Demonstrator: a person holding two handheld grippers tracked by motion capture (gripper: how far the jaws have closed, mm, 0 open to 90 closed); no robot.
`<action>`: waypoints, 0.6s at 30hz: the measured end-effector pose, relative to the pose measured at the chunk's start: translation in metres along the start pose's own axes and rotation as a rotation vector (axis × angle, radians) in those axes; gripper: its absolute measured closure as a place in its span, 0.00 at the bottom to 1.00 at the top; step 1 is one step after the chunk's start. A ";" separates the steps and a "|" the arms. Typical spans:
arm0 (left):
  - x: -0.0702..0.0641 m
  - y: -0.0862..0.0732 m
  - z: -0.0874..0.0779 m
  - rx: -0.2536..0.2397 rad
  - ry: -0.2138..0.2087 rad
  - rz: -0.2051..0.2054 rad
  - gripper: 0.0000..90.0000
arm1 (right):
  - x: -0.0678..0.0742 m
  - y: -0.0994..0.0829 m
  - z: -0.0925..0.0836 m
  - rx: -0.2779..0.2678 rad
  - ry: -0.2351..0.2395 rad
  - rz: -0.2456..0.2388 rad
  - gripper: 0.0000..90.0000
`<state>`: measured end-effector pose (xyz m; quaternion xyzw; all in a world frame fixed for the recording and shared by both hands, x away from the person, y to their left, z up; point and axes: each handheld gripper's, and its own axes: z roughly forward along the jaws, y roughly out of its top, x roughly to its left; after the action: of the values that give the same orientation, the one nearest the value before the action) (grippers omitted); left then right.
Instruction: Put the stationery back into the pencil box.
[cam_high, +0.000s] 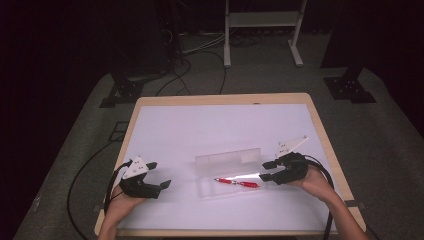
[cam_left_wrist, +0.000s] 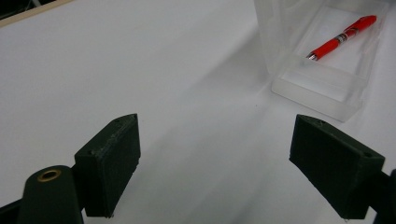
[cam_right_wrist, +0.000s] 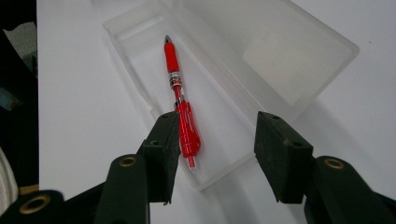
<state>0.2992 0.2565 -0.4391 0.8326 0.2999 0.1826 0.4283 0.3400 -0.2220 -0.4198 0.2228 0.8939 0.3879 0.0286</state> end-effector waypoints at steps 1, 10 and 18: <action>0.000 0.000 0.000 0.001 0.000 0.000 0.18 | 0.000 -0.001 -0.001 -0.001 -0.001 0.003 0.55; 0.000 0.000 0.000 0.002 -0.001 -0.002 0.18 | -0.002 -0.008 -0.005 0.001 -0.008 0.017 0.52; 0.000 0.000 0.000 0.002 -0.001 -0.006 0.17 | -0.003 -0.014 -0.008 -0.001 -0.013 0.039 0.48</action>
<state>0.2991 0.2559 -0.4392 0.8324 0.3024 0.1806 0.4280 0.3354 -0.2375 -0.4247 0.2426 0.8890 0.3875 0.0270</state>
